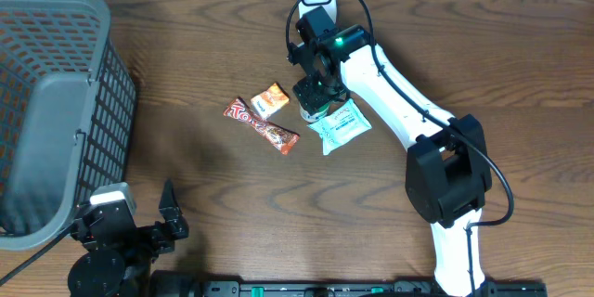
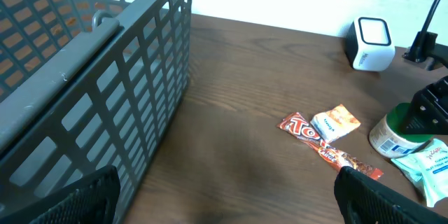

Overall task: Scan the item barcode
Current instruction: 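Hold the jar up toward the white scanner with the right gripper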

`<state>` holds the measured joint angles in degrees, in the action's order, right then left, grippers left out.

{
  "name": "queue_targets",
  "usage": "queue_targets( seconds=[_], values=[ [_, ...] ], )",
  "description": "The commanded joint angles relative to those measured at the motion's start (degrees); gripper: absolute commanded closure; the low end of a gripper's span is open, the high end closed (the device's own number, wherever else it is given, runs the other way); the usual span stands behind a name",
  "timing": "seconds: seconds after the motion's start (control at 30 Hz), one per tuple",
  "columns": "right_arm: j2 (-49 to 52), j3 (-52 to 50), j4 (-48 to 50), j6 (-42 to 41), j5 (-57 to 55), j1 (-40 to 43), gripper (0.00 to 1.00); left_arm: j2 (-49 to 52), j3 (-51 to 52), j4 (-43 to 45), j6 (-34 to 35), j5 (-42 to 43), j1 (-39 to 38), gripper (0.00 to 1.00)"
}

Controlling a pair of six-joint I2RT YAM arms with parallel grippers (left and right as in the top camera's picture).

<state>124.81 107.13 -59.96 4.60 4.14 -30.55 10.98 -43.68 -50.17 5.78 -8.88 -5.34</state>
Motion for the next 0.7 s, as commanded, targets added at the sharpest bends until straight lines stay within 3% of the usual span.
queue_targets(
  seconds=[0.0, 0.07, 0.2, 0.37, 0.47, 0.53, 0.6, 0.67],
  values=[
    [0.1, -0.4, 1.2, -2.6, -0.4, 0.1, 0.16, -0.3, 0.2, 0.0, 0.1, 0.8, 0.2, 0.02],
    [-0.3, 0.3, 1.2, -10.2, -0.3, -0.1, 0.01, -0.3, 0.2, 0.0, 0.1, 0.8, 0.2, 0.02],
    [-1.4, 4.4, -2.3, -25.0, 0.0, -0.3, 0.01, -0.3, 0.2, 0.0, 0.1, 0.8, 0.2, 0.02],
    [-1.4, 6.7, -8.7, -53.0, 0.0, 0.0, 0.01, -0.3, 0.2, 0.0, 0.1, 0.8, 0.2, 0.02],
    [-0.8, 6.3, -9.7, -65.4, 1.9, 0.0, 0.01, -0.3, 0.2, 0.0, 0.1, 0.8, 0.2, 0.02],
    [-0.3, 6.2, -9.1, -70.0, 2.0, -0.3, 0.02, -0.3, 0.2, 0.0, 0.1, 0.8, 0.2, 0.02],
    [0.4, 6.2, -6.9, -71.1, 1.9, -0.4, 0.09, -0.3, 0.2, 0.0, 0.1, 0.8, 0.2, 0.02],
    [1.1, 6.2, -5.3, -71.6, 1.9, -0.4, 0.08, -0.3, 0.2, 0.0, 0.1, 0.8, 0.2, 0.02]
  ],
)
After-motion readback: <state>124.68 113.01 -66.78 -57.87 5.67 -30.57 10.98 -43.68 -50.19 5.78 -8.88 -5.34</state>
